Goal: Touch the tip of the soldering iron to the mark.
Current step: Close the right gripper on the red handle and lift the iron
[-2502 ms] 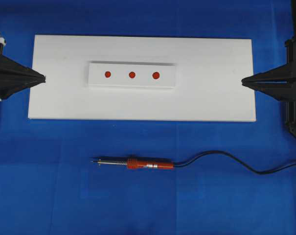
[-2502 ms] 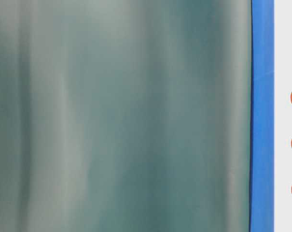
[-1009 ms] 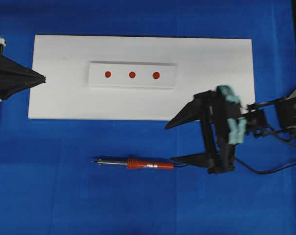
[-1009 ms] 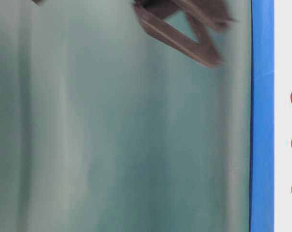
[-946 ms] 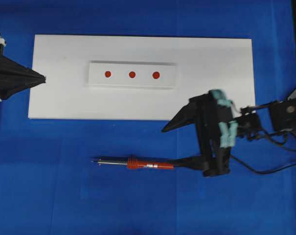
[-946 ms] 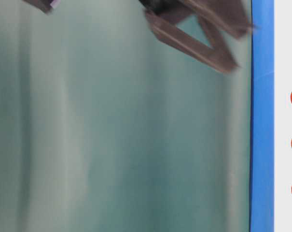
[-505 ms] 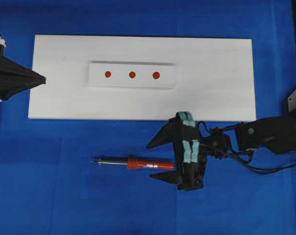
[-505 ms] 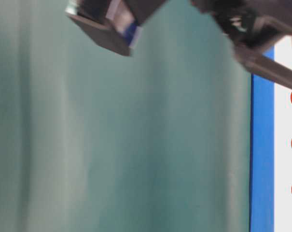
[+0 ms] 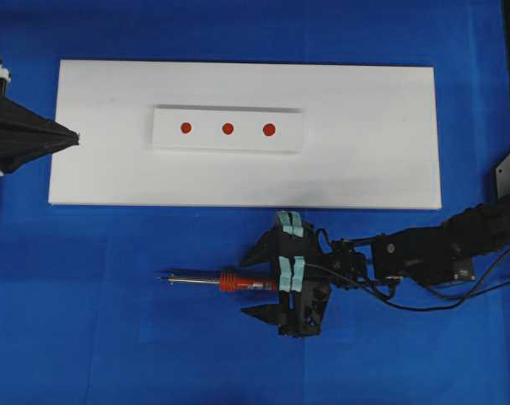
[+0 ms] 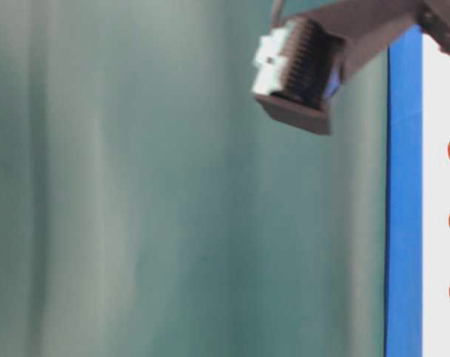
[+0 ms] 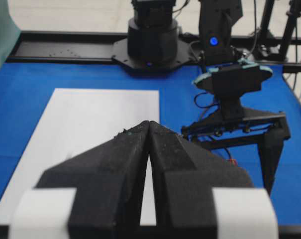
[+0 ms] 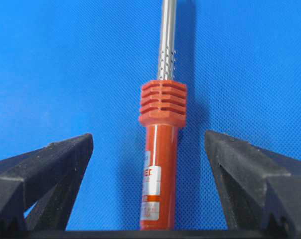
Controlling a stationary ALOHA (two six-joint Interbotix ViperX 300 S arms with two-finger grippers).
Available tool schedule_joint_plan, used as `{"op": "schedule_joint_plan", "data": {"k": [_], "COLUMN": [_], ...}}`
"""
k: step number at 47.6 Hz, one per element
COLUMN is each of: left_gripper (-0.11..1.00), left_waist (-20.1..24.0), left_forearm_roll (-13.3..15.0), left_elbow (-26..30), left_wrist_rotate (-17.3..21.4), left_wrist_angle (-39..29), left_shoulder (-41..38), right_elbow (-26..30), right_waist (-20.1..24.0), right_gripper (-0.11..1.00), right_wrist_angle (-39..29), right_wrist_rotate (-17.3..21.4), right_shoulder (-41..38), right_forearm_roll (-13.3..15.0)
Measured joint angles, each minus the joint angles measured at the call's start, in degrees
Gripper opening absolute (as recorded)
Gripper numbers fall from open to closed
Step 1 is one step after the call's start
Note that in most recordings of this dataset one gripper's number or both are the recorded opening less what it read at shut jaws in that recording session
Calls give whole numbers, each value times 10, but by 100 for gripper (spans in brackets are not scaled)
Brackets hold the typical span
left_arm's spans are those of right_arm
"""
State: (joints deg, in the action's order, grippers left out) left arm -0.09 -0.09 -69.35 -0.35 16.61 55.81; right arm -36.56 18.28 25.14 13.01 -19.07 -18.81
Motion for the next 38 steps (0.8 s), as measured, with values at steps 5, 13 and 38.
{"op": "schedule_joint_plan", "data": {"k": [5, 13, 38], "left_gripper": [0, 0, 0], "left_waist": [0, -1, -1], "left_forearm_roll": [0, 0, 0], "left_elbow": [-1, -2, -4], "left_wrist_rotate": [0, 3, 4], "left_wrist_angle": [0, 1, 0], "left_shoulder": [0, 0, 0], "right_elbow": [3, 3, 4], "right_waist": [1, 1, -2], "right_gripper": [86, 63, 6], "right_wrist_angle": [3, 0, -13], "right_wrist_rotate": [-3, -17, -30], "right_shoulder": [-5, -5, -5], "right_forearm_roll": [-9, -18, -19]}}
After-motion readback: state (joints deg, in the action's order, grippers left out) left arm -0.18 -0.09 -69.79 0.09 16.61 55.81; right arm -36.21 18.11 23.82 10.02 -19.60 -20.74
